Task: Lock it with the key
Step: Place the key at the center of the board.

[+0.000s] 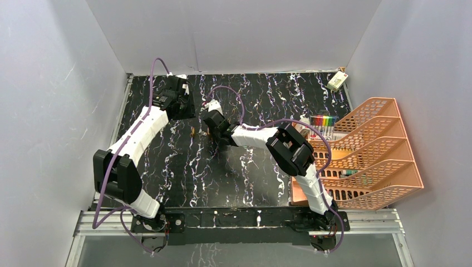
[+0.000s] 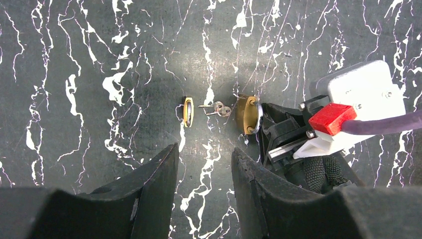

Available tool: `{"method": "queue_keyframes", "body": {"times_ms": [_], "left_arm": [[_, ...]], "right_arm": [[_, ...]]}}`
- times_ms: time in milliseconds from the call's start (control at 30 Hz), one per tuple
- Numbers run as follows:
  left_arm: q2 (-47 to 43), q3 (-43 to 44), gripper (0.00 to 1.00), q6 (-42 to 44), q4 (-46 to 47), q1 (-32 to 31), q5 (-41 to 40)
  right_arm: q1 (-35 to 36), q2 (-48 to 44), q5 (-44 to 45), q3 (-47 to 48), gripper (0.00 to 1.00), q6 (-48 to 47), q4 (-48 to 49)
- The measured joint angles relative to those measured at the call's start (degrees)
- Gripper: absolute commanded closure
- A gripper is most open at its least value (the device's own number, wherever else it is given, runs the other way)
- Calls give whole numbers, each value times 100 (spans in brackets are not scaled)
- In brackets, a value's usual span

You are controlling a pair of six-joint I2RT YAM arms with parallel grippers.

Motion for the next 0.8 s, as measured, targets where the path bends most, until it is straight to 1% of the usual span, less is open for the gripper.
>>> {"method": "queue_keyframes", "body": {"times_ms": [267,500,633,800], "left_arm": [[0,-11,58,20,0,24,4],[-28,-42,58,37,0,52,4],[-122,-87,58,37,-4,76,4],[-179,-87,58,37,-2,101,4]], "right_arm": [[0,0,66,-26,70,2,17],[-28,-92,44,-313,73,111,361],[-57,-142,28,-424,77,155,463],[-92,-229,59,-564,78,173,494]]}}
